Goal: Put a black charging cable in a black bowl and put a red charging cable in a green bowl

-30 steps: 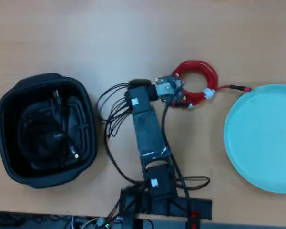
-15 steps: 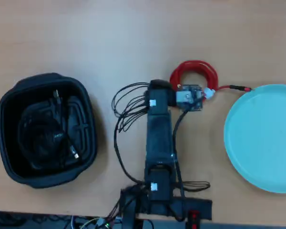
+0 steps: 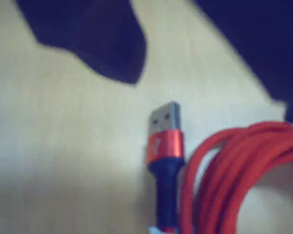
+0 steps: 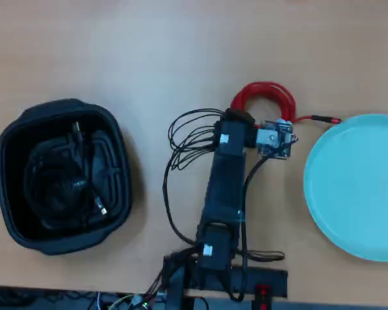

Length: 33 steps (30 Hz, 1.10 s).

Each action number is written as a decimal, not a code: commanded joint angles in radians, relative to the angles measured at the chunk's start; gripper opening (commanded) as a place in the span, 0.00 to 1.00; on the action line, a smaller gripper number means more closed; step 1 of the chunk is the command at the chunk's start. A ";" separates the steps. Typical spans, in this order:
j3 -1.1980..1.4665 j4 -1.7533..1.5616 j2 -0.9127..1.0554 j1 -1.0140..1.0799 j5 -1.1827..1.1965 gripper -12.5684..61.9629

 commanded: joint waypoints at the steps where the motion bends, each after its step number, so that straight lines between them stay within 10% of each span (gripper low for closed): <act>1: -0.026 -0.054 -0.069 0.002 0.000 0.65; 33: 0.181 -0.351 -0.155 0.002 0.011 0.69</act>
